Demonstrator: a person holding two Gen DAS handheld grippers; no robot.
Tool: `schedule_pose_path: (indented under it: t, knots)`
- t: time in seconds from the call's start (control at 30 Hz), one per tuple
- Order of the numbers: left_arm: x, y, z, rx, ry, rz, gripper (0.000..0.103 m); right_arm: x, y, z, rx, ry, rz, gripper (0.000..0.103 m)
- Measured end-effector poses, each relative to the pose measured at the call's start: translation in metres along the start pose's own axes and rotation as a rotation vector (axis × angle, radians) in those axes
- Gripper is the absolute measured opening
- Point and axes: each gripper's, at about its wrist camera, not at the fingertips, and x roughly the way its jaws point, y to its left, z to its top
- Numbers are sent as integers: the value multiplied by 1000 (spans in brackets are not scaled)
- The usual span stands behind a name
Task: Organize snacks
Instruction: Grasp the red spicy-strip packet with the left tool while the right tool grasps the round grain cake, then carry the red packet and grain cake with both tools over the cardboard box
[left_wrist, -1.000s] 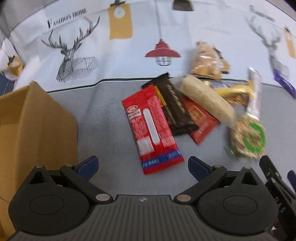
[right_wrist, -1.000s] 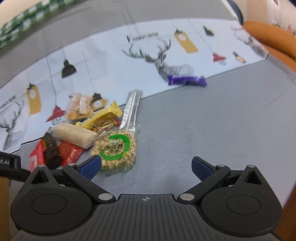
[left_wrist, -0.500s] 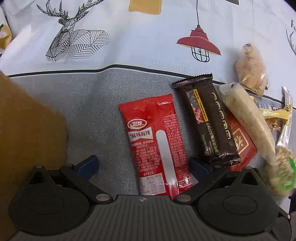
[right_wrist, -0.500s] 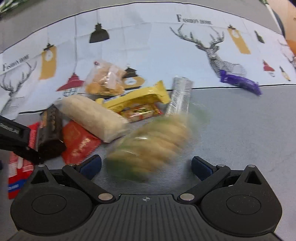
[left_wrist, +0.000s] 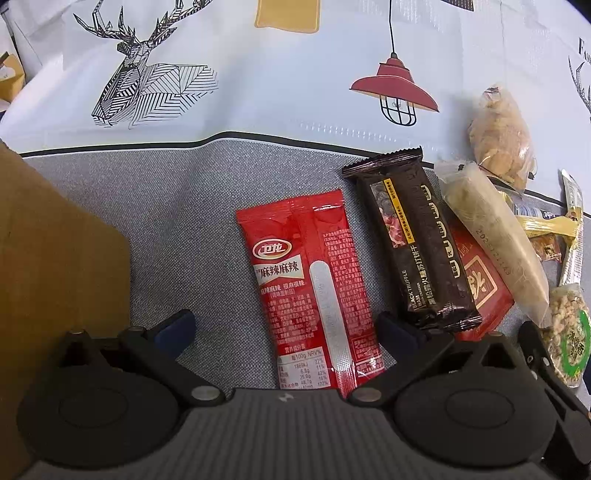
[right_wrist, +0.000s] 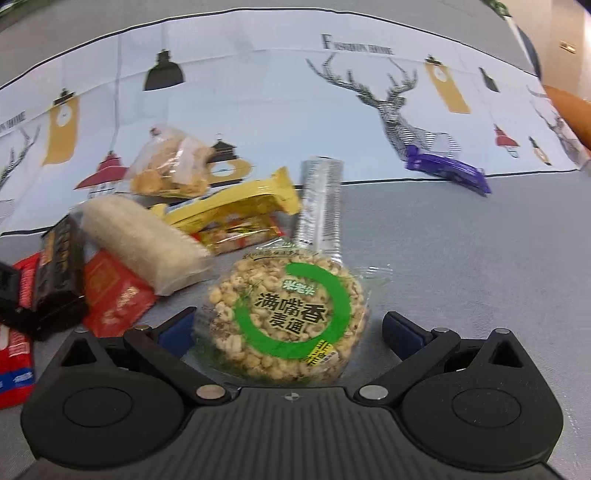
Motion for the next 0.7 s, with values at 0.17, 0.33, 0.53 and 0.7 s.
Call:
schedule_pose_path:
  t: [0.17, 0.33, 0.53, 0.7]
  knots:
    - [-2, 1, -4, -19, 1, 3, 103, 0, 0, -2, 2, -16, -2, 102]
    - [-26, -9, -3, -29, -12, 51, 49, -7, -2, -1, 6, -31, 42, 82]
    - [-65, -8, -20, -1, -29, -30, 44, -27, -14, 3, 61, -81, 40, 81]
    - [-133, 2, -52, 20, -115, -115, 44, -80, -41, 11, 143, -135, 58, 81]
